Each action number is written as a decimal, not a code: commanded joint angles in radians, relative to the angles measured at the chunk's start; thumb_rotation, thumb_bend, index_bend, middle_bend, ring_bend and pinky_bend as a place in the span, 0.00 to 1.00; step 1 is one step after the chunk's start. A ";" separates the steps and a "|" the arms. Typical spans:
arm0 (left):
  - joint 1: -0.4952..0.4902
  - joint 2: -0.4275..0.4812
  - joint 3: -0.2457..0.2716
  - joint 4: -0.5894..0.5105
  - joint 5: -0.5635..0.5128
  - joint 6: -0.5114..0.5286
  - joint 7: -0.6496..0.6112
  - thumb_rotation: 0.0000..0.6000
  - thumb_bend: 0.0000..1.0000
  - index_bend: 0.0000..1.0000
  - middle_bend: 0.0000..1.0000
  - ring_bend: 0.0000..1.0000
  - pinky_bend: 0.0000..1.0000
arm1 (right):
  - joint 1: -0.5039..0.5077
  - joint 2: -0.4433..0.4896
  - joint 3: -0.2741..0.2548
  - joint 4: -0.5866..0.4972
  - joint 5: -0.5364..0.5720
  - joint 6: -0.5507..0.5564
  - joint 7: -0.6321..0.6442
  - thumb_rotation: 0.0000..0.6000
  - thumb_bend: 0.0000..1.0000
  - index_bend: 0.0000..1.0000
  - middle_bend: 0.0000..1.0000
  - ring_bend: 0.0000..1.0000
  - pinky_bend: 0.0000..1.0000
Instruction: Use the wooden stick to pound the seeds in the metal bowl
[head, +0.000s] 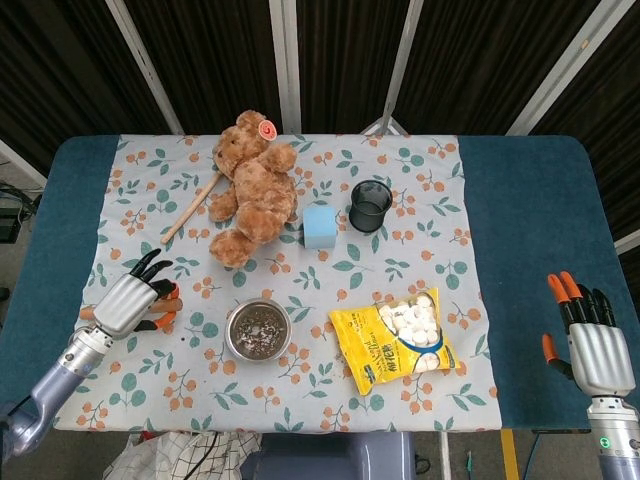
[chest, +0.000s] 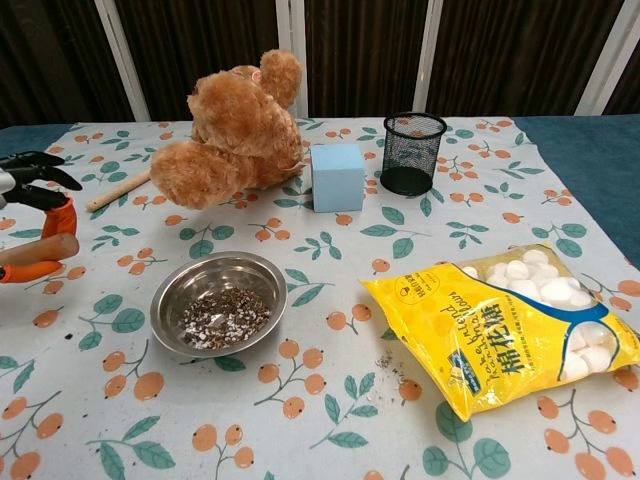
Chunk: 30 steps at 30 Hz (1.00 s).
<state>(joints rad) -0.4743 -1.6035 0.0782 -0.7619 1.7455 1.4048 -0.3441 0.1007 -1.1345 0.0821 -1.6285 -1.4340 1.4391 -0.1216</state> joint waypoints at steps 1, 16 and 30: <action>0.004 0.001 -0.004 -0.021 -0.017 -0.015 0.006 1.00 0.57 0.44 0.50 0.15 0.02 | 0.000 0.000 0.000 0.000 0.000 0.000 -0.001 1.00 0.51 0.00 0.00 0.00 0.00; 0.017 0.060 -0.023 -0.188 -0.071 -0.047 0.083 1.00 0.42 0.30 0.31 0.07 0.00 | 0.000 0.000 0.001 -0.001 0.001 0.000 -0.003 1.00 0.51 0.00 0.00 0.00 0.00; 0.226 0.370 -0.029 -0.795 -0.234 0.115 0.575 1.00 0.24 0.04 0.00 0.00 0.00 | -0.003 -0.001 -0.001 0.002 -0.003 0.005 -0.004 1.00 0.51 0.00 0.00 0.00 0.00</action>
<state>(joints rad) -0.3419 -1.3681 0.0309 -1.3397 1.5703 1.4481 0.0526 0.0979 -1.1357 0.0807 -1.6270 -1.4368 1.4443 -0.1257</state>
